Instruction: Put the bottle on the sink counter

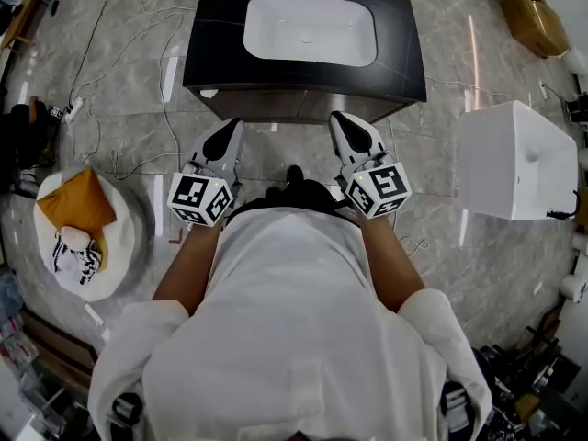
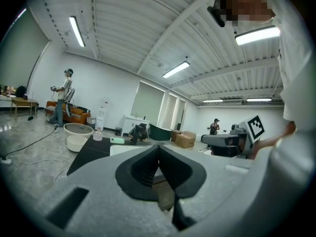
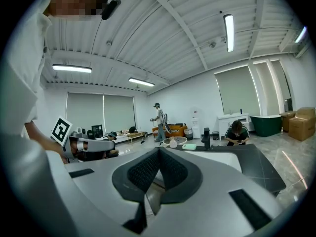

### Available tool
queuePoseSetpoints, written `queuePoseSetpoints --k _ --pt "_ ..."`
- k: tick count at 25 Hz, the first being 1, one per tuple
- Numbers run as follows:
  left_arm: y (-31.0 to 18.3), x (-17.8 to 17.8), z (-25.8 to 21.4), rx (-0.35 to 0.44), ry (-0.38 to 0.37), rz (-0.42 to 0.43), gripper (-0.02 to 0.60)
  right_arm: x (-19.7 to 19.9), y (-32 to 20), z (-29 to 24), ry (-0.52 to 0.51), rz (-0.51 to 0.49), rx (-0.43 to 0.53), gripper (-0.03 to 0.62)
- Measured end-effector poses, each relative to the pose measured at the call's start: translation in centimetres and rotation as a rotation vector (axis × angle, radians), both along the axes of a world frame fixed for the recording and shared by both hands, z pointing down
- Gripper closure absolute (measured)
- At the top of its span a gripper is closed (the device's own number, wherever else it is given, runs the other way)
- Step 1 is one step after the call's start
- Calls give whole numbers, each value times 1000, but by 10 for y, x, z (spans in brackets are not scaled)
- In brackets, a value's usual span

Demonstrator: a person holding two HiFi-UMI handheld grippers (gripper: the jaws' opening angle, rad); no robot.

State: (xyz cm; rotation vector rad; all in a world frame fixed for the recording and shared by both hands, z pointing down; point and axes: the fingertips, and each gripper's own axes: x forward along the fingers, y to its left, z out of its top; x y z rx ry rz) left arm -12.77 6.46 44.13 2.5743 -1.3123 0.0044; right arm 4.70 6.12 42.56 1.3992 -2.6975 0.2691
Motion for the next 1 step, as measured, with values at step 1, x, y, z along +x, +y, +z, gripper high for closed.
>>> queuePoseSetpoints --k 1 --pt "0 1 2 -8 3 1 565 -1 0 1 -2 -6 -3 580"
